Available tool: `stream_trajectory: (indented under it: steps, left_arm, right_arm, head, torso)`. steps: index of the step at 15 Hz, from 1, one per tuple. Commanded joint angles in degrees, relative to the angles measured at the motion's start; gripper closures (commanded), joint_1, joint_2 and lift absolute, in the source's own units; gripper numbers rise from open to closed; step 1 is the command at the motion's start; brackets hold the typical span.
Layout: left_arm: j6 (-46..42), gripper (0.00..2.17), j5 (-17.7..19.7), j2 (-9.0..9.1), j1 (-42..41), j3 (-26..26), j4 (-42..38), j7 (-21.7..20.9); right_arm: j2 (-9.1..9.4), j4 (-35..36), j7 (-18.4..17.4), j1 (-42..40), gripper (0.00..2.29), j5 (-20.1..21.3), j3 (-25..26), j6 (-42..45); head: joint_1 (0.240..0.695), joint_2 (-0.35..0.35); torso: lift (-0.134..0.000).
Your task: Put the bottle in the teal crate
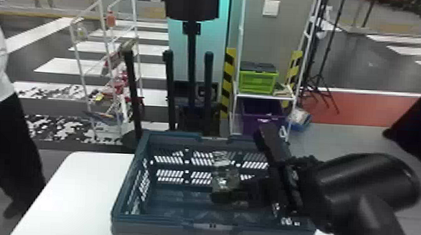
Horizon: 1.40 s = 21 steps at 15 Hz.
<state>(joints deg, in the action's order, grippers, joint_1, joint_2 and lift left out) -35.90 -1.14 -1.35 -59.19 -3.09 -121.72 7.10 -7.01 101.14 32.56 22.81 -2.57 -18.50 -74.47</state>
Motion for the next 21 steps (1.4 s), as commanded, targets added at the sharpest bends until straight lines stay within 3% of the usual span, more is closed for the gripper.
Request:
stream_trajectory:
  steps: [1, 6, 13, 21]
  left_arm:
    - [-0.3, 0.14, 0.0, 0.12, -0.1, -0.1, 0.0, 0.0]
    - [-2.3, 0.14, 0.3, 0.21, -0.4, -0.3, 0.7, 0.0]
    - [-3.3, 0.14, 0.5, 0.21, -0.9, -1.0, 0.7, -0.1]
    - [-5.6, 0.14, 0.5, 0.21, -1.8, -1.0, 0.9, 0.0]
  right_arm:
    - [2.53, -7.3, 0.0, 4.3, 2.08, 0.2, -2.3, 0.0]
    - [7.01, -21.3, 0.0, 9.4, 2.08, 1.7, -4.8, 6.0]
    - [7.06, -35.5, 0.0, 14.5, 2.08, 3.5, -5.2, 14.0]
    - [7.06, -41.5, 0.1, 16.0, 2.07, 3.2, -5.4, 15.6]
  head:
    - [0.499, 0.0]
    - [0.499, 0.0]
    - [0.499, 0.0]
    - [0.499, 0.0]
  torso:
    - [0.0]
    - [0.0]
    - [0.0]
    - [0.0]
